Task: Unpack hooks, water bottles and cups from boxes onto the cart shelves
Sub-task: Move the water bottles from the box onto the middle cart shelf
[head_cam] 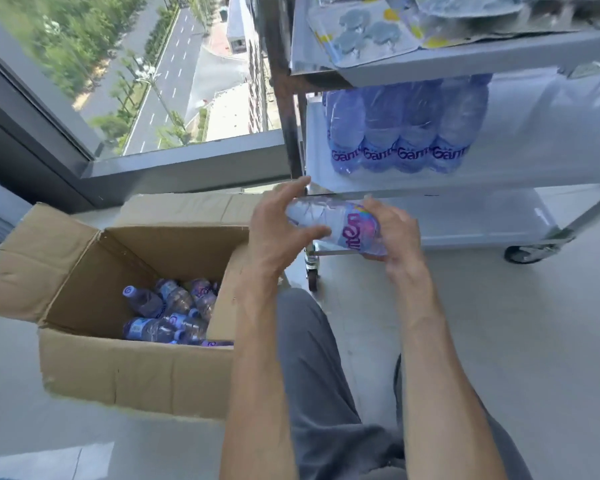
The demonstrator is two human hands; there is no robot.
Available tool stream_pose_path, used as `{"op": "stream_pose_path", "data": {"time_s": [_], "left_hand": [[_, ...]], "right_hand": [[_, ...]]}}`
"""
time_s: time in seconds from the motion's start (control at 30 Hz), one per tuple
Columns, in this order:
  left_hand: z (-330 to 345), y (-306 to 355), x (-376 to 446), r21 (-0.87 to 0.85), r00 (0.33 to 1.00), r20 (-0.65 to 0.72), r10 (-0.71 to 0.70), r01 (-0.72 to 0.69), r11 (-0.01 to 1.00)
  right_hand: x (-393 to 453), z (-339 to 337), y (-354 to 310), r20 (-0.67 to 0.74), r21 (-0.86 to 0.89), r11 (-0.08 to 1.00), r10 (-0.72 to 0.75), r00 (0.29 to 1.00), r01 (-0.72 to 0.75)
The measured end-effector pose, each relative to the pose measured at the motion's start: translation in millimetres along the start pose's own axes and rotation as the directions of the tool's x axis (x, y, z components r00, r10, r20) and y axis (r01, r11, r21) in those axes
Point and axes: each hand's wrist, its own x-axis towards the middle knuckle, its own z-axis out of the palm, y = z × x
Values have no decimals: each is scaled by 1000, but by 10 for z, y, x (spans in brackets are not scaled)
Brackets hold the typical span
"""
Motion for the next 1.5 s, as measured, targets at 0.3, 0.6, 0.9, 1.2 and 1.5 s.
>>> {"op": "stream_pose_path", "data": {"time_s": [0.3, 0.6, 0.9, 1.2, 1.5], "left_hand": [[1121, 735, -377, -803, 974, 127, -187, 212, 557], [1223, 1223, -640, -298, 900, -267, -344, 262, 918], [1713, 1449, -517, -431, 945, -80, -317, 254, 866], [2248, 1514, -131, -460, 967, -47, -251, 202, 864], [2389, 1094, -158, -448, 956, 58, -289, 283, 848]], "right_hand": [[-359, -728, 90, 158, 521, 843, 57, 986, -132], [-634, -1040, 139, 156, 183, 964, -224, 962, 195], [-365, -1730, -62, 187, 95, 947, -320, 929, 307], [49, -1861, -234, -62, 127, 937, -321, 945, 327], [160, -1789, 2, -130, 146, 925, -335, 933, 352]]}}
